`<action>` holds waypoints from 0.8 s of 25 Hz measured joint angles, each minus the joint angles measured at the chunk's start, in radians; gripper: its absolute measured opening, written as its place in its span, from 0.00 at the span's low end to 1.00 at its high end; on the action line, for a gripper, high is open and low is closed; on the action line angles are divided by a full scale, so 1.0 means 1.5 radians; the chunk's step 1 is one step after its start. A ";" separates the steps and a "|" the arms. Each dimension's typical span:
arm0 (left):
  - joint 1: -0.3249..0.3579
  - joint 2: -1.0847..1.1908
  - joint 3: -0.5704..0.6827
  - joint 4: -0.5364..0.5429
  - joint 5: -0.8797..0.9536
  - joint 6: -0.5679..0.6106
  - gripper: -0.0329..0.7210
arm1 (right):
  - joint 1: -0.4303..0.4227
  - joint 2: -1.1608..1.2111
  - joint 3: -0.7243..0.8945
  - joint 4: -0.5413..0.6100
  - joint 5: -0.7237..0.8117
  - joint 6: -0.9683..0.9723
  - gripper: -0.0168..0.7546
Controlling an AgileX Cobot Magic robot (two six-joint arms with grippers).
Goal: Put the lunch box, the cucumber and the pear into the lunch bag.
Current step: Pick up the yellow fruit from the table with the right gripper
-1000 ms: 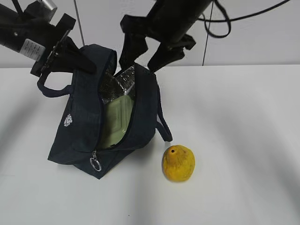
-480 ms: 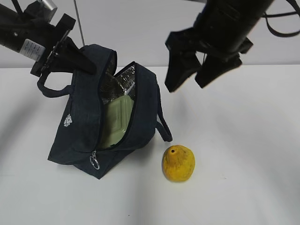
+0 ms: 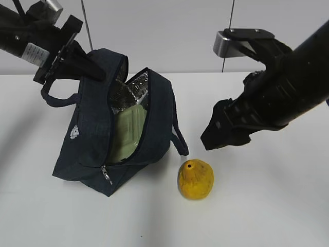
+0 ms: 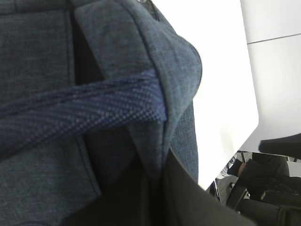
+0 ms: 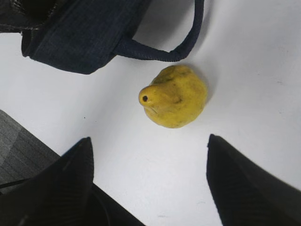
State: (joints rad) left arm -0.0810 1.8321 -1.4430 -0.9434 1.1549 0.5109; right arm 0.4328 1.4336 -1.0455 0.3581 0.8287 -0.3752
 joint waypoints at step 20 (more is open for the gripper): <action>0.000 0.000 0.000 0.000 0.001 0.002 0.05 | 0.000 0.082 0.155 0.184 -0.223 -0.390 0.74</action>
State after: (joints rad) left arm -0.0810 1.8321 -1.4430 -0.9434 1.1571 0.5138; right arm 0.4328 1.5563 -0.8131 0.6337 0.4938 -0.9605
